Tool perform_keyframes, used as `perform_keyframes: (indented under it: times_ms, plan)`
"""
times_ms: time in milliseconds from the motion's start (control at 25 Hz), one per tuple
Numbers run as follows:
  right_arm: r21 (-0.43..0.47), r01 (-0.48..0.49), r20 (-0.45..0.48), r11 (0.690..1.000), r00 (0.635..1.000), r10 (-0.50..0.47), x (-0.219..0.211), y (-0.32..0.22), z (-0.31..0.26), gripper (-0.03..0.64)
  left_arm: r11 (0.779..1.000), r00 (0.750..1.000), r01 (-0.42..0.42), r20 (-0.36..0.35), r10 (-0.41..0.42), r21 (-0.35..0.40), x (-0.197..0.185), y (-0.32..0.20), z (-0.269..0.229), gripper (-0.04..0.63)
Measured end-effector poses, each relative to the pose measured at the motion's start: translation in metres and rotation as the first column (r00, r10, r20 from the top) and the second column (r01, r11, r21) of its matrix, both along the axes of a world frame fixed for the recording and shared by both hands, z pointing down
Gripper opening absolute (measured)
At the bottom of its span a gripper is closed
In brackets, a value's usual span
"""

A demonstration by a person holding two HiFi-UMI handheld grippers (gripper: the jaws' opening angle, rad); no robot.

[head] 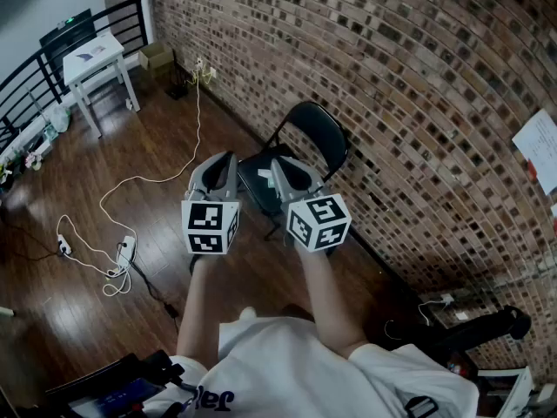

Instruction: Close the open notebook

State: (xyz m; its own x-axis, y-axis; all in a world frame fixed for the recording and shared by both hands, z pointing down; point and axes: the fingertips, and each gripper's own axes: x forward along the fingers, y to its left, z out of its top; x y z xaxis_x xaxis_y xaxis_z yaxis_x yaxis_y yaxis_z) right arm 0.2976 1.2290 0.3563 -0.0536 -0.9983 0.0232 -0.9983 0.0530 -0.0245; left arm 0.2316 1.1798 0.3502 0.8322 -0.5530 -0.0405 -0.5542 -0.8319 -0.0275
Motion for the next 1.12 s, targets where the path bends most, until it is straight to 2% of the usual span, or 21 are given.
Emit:
perform_keyframes:
  times_ms: [200, 360, 600, 800, 960, 1120]
  plan:
    - [-0.043, 0.11, -0.005, 0.993, 0.994, -0.11, -0.057, -0.046, 0.023, -0.008, 0.995, 0.996, 0.09, 0.002, -0.09, -0.029, -0.053, -0.045, 0.016, 0.012]
    - [-0.061, 0.199, -0.01, 0.978, 0.98, -0.2, -0.073, -0.086, 0.031, -0.008, 0.983, 0.984, 0.176, -0.019, -0.178, -0.054, -0.076, -0.083, 0.026, 0.012]
    - [-0.032, 0.316, 0.02, 0.948, 0.949, -0.315, -0.062, -0.16, 0.02, -0.008, 0.961, 0.962, 0.274, 0.016, -0.274, -0.027, -0.065, -0.141, 0.017, 0.012]
    - [0.026, 0.382, 0.034, 0.924, 0.923, -0.383, -0.049, -0.209, -0.002, -0.008, 0.932, 0.932, 0.363, 0.024, -0.362, -0.014, -0.059, -0.188, 0.001, 0.012]
    - [0.03, 0.422, 0.049, 0.906, 0.905, -0.423, -0.033, -0.243, 0.003, -0.008, 0.91, 0.91, 0.414, 0.05, -0.412, -0.013, -0.054, -0.214, 0.004, 0.012]
    - [0.006, 0.468, 0.08, 0.884, 0.881, -0.467, -0.038, -0.273, 0.017, -0.008, 0.884, 0.882, 0.467, 0.084, -0.464, -0.022, -0.062, -0.238, 0.016, 0.012]
